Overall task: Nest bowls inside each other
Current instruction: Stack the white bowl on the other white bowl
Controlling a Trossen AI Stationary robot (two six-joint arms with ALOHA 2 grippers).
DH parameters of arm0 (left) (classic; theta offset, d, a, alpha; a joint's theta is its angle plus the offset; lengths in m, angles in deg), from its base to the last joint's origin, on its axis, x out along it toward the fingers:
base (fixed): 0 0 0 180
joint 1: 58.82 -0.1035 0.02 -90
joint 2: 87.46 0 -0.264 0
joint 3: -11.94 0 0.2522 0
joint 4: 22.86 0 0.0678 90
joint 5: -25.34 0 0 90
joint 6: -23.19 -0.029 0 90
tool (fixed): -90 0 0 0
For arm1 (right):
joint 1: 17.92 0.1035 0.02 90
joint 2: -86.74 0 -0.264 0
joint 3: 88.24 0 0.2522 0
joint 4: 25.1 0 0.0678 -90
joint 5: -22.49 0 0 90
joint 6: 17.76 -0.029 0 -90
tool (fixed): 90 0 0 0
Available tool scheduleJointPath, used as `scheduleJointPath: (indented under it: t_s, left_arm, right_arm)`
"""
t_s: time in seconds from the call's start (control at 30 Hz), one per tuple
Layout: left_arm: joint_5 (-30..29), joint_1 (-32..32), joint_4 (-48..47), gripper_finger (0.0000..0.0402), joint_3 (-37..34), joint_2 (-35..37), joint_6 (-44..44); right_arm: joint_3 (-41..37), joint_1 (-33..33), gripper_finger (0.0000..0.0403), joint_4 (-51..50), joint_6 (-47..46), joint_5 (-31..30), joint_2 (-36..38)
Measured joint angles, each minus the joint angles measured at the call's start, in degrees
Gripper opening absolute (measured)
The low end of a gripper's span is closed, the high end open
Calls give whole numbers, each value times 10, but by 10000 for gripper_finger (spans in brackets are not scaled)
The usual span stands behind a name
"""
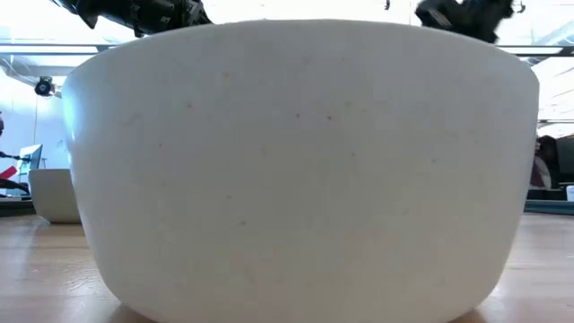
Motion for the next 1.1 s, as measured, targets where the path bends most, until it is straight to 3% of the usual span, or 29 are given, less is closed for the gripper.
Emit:
scheduleJointPath:
  t_s: [0.27,0.47,0.63,0.87,1.1]
  left_arm:
    - [-18,0,0,0,11,21,0]
    - [-99,0,-2,0,22,95,-36]
    - [-118,0,0,0,15,154,-49]
    - [-118,0,-6,0,1,193,-44]
    - [-118,0,-6,0,0,188,-43]
  right_arm:
    - [136,0,13,4,89,10,-148]
    - [227,0,13,-43,162,80,-281]
    - [275,0,13,-96,217,99,-368]
    - [306,0,13,-110,258,122,-427]
    - [326,-5,13,-109,261,127,-433]
